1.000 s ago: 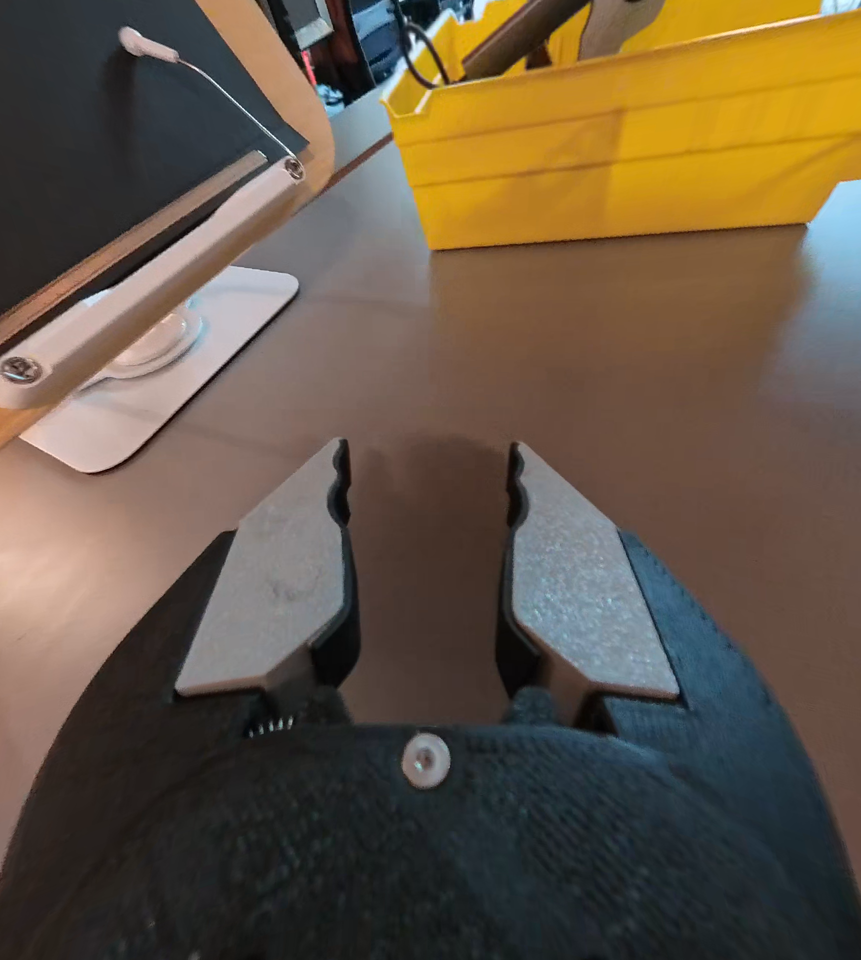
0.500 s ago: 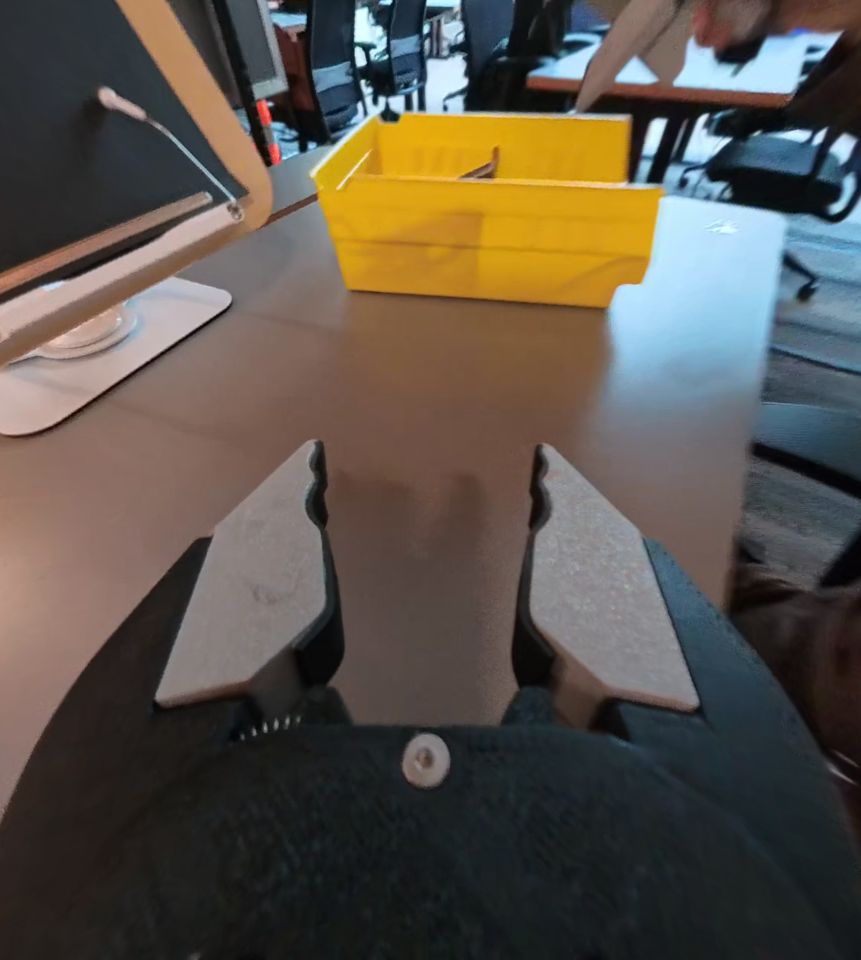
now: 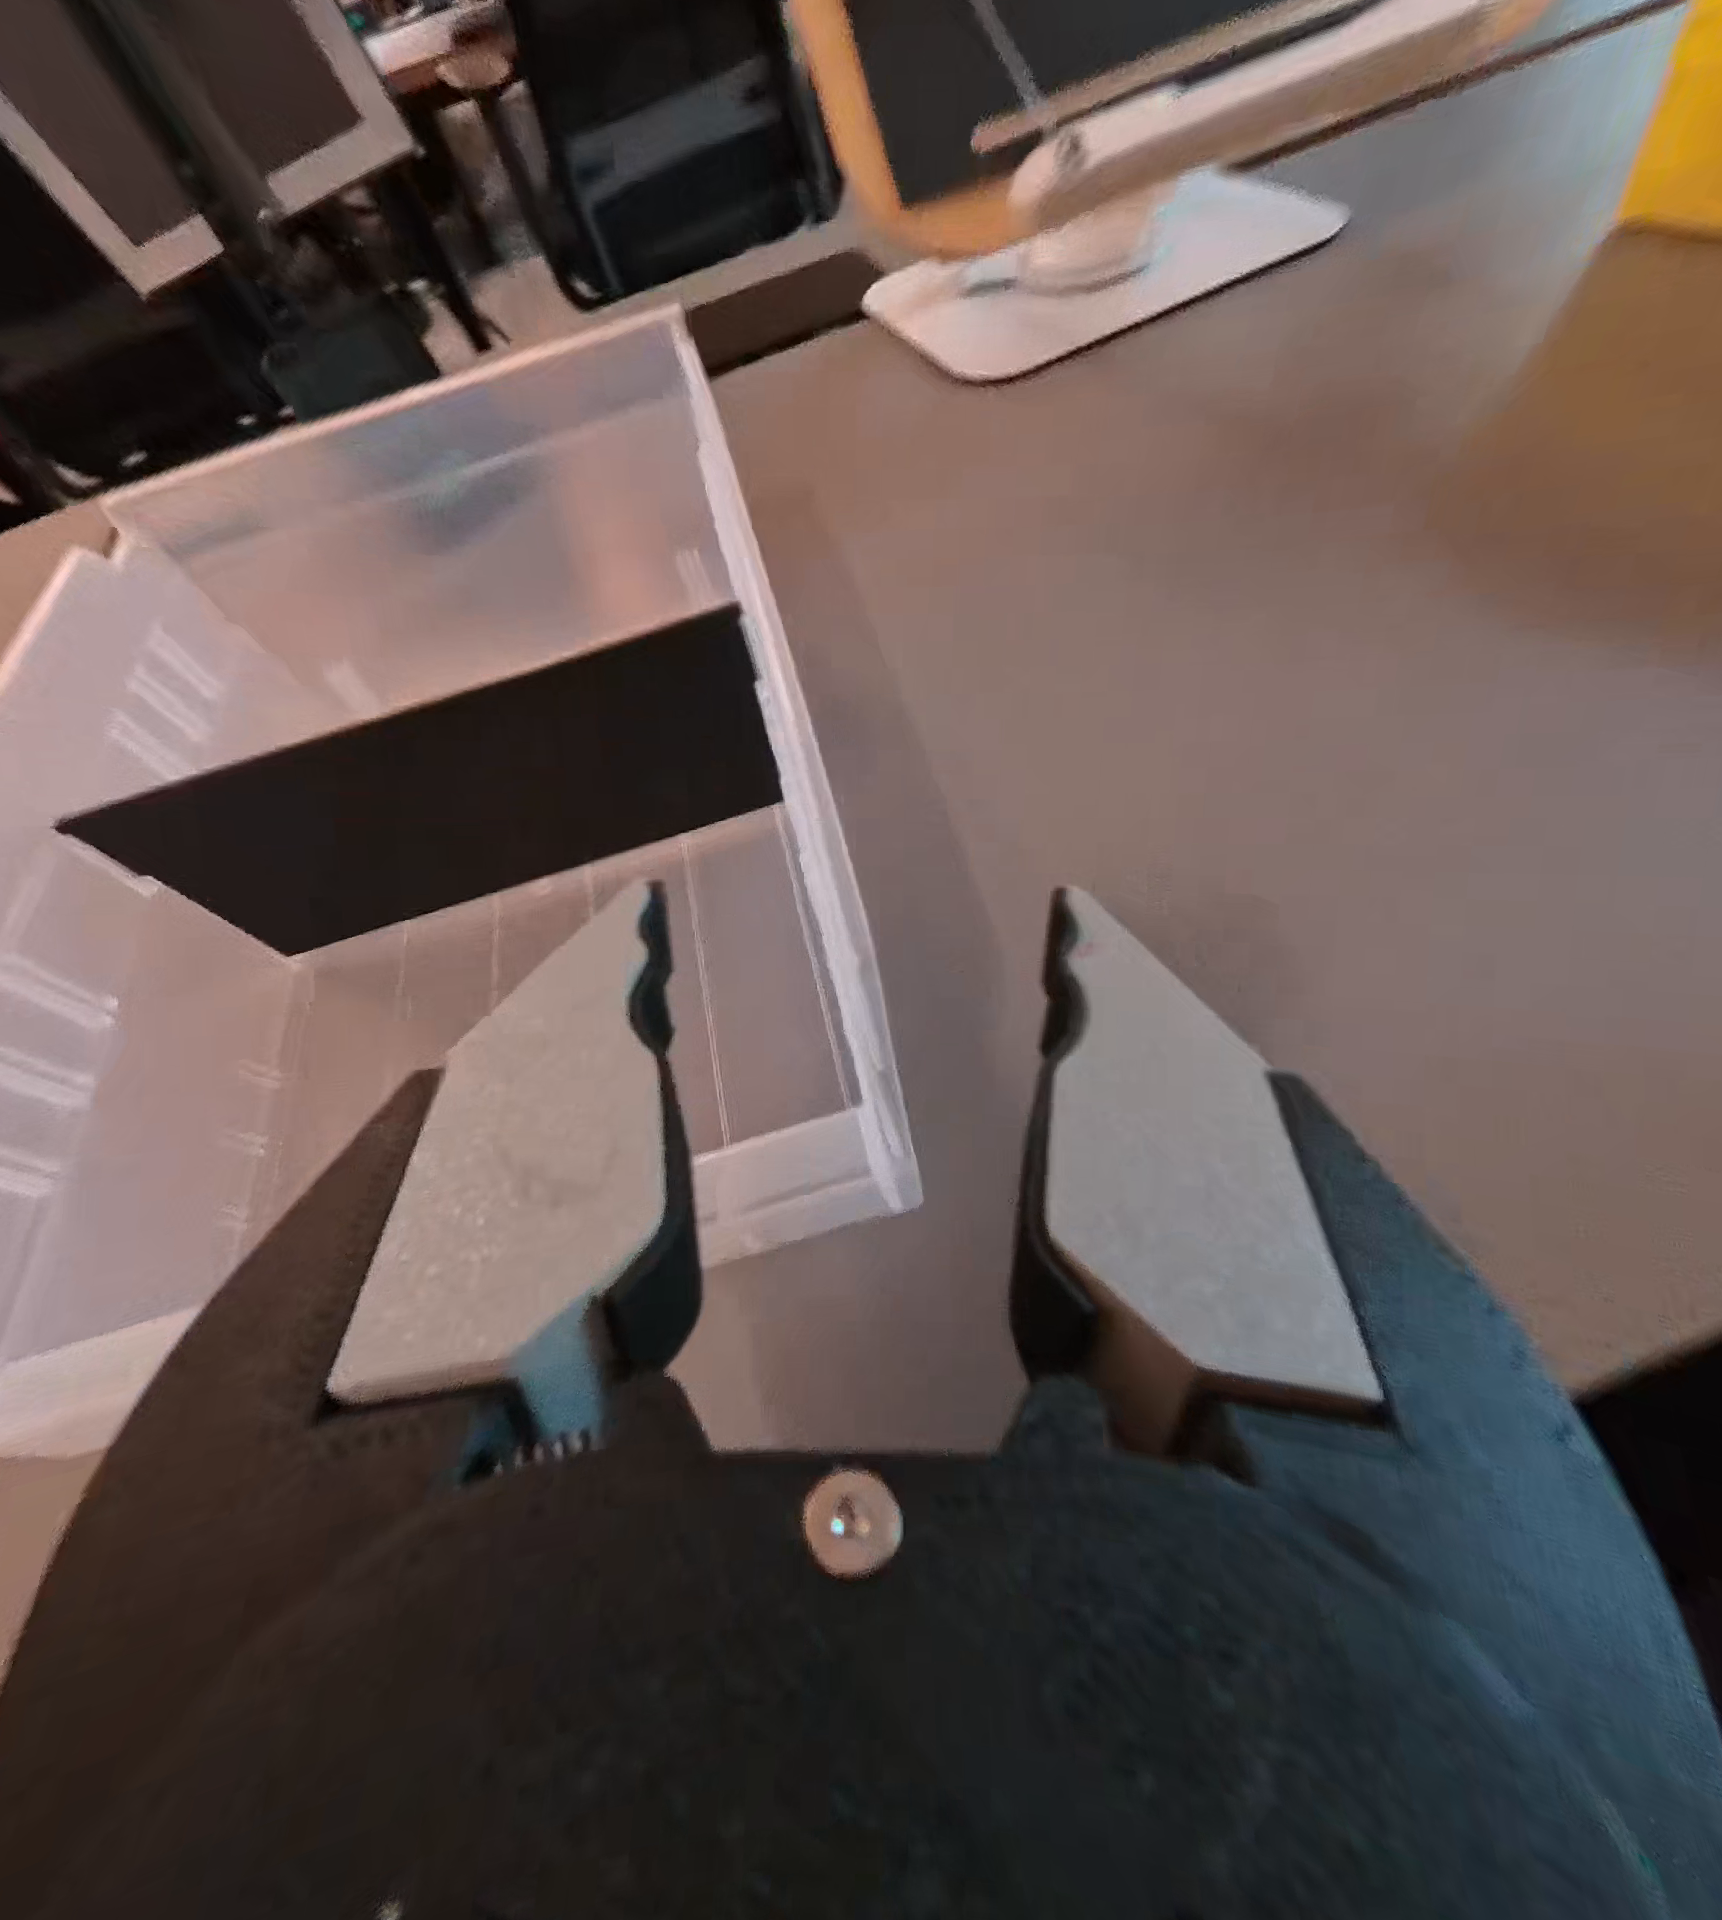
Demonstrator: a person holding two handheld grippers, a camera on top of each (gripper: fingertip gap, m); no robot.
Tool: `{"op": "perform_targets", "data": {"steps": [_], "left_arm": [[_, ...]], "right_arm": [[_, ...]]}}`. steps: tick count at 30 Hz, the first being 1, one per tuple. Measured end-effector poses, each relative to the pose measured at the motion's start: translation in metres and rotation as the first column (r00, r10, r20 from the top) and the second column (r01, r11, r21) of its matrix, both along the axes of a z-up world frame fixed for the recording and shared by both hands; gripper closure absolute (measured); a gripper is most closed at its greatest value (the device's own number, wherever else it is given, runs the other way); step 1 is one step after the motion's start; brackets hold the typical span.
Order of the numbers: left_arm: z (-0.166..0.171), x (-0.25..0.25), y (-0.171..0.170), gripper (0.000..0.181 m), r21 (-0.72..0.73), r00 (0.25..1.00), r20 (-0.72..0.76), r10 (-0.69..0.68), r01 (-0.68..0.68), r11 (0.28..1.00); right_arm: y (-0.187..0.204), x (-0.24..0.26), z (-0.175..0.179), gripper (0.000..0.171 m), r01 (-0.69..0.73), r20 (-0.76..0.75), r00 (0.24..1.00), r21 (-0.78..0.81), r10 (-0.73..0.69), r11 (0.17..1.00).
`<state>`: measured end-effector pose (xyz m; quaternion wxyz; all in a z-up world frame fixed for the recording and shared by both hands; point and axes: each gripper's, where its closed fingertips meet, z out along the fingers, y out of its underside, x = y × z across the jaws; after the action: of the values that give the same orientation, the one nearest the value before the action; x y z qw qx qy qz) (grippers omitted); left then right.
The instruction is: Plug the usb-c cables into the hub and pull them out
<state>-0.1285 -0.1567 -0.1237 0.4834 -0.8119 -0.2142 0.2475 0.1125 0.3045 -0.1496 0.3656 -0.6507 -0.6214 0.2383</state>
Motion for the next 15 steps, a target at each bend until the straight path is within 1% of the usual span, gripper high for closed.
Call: {"op": "perform_targets", "data": {"steps": [1, 2, 3, 4, 5, 6, 8, 11, 13, 15], "left_arm": [[-0.009, -0.006, 0.004, 0.127, -0.017, 1.0, -0.021, 0.016, -0.016, 1.0], [-0.014, -0.016, 0.004, 0.139, -0.029, 0.996, -0.075, 0.05, -0.052, 0.998], [-0.012, -0.024, 0.003, 0.152, -0.012, 0.986, -0.148, 0.08, -0.083, 0.997], [-0.006, -0.027, 0.002, 0.165, 0.021, 0.977, -0.191, 0.097, -0.094, 0.995], [-0.007, -0.033, -0.004, 0.178, 0.007, 0.972, -0.195, 0.13, -0.132, 0.991], [-0.006, -0.035, -0.005, 0.179, 0.016, 0.975, -0.188, 0.121, -0.12, 0.993], [0.001, -0.038, -0.012, 0.179, 0.017, 0.974, -0.195, 0.114, -0.113, 0.993], [0.031, -0.041, -0.026, 0.18, 0.121, 0.977, -0.154, 0.149, -0.132, 0.984], [0.051, -0.041, -0.031, 0.179, 0.15, 0.975, -0.165, 0.146, -0.121, 0.981], [0.073, -0.038, -0.031, 0.18, 0.162, 0.971, -0.194, 0.143, -0.112, 0.98]], "right_arm": [[0.004, -0.003, -0.01, 0.108, 0.021, 0.037, 0.999, 0.021, -0.022, 1.0], [0.012, -0.005, -0.01, 0.117, 0.057, 0.044, 0.997, 0.094, -0.062, 0.994], [0.013, -0.004, -0.009, 0.146, 0.061, 0.055, 0.996, 0.16, -0.071, 0.985], [0.007, -0.004, -0.01, 0.16, 0.049, 0.073, 0.995, 0.17, -0.062, 0.984], [0.0, -0.005, -0.009, 0.165, 0.057, 0.078, 0.995, 0.146, -0.069, 0.988], [-0.01, -0.006, -0.009, 0.168, 0.05, 0.082, 0.995, 0.108, -0.059, 0.993], [-0.028, -0.006, -0.01, 0.169, 0.064, 0.093, 0.993, 0.054, -0.069, 0.996], [-0.054, -0.01, -0.01, 0.169, 0.078, 0.095, 0.992, 0.058, -0.084, 0.995], [-0.077, -0.016, -0.01, 0.167, 0.07, 0.102, 0.992, 0.039, -0.074, 0.997], [-0.105, -0.021, -0.011, 0.165, 0.051, 0.149, 0.987, 0.042, -0.057, 0.998]]}}
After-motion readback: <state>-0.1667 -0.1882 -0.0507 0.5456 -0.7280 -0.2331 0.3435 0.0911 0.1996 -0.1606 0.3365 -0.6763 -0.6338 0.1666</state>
